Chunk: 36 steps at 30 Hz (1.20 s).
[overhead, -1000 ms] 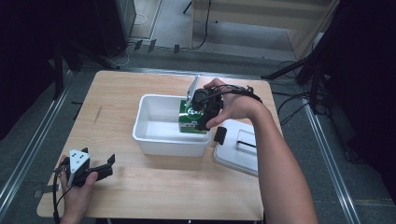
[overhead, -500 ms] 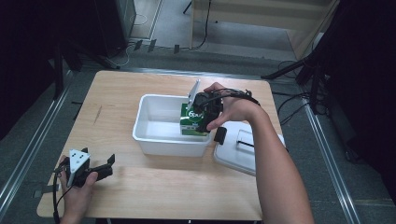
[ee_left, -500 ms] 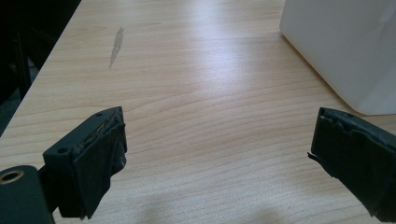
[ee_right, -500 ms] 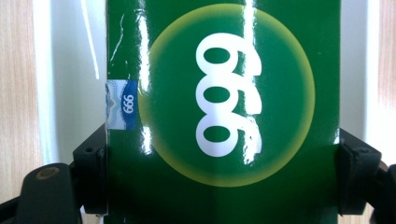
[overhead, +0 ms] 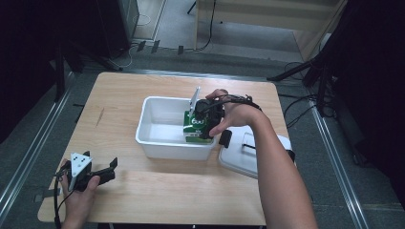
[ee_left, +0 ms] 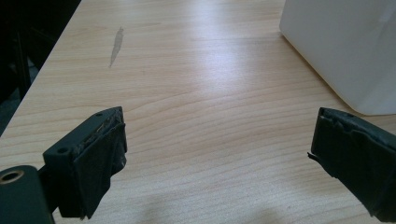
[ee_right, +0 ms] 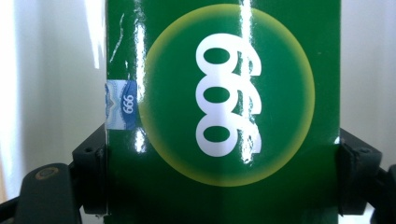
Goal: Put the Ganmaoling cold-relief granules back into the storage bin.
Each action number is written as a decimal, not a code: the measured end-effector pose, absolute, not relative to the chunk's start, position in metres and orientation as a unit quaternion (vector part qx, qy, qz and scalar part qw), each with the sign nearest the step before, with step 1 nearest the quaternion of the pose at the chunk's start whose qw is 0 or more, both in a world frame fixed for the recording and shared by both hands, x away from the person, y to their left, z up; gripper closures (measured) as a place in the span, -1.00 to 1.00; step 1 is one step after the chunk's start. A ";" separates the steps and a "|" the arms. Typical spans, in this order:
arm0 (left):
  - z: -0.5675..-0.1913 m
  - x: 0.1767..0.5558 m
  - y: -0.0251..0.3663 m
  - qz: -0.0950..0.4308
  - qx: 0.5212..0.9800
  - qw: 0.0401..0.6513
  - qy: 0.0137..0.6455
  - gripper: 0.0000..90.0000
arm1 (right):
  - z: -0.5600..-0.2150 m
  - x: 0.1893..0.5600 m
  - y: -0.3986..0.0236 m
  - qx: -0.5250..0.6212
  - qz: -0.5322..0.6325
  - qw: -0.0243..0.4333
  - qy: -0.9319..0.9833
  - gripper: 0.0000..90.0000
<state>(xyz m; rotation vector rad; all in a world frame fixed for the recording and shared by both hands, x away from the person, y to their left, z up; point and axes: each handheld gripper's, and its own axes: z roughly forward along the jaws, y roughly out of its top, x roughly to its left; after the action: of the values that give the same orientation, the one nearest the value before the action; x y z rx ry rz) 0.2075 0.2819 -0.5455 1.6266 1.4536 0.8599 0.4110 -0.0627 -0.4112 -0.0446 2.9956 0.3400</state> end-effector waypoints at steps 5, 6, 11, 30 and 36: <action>-0.546 0.207 0.282 0.338 0.639 0.387 0.572 -0.91 | -0.418 0.414 -0.062 -0.011 0.113 0.061 0.992 -0.64; -0.546 0.207 0.282 0.338 0.639 0.388 0.572 -0.91 | -0.419 0.415 -0.062 -0.011 0.114 0.060 0.992 -0.64; -0.546 0.208 0.282 0.338 0.640 0.387 0.571 -0.91 | -0.423 0.416 -0.060 -0.012 0.108 0.057 0.992 -0.65; -0.546 0.208 0.281 0.339 0.640 0.387 0.571 -0.91 | -0.433 0.418 -0.049 0.009 0.073 0.064 0.995 -0.66; -0.546 0.207 0.282 0.339 0.640 0.387 0.571 -0.91 | -0.439 0.418 -0.044 -0.001 0.064 0.072 0.995 -0.67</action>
<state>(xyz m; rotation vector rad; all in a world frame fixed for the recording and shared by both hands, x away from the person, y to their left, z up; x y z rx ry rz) 0.2073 0.2816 -0.5457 1.6278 1.4527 0.8626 0.4181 -0.0445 -0.4391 -0.0024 2.9911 0.1921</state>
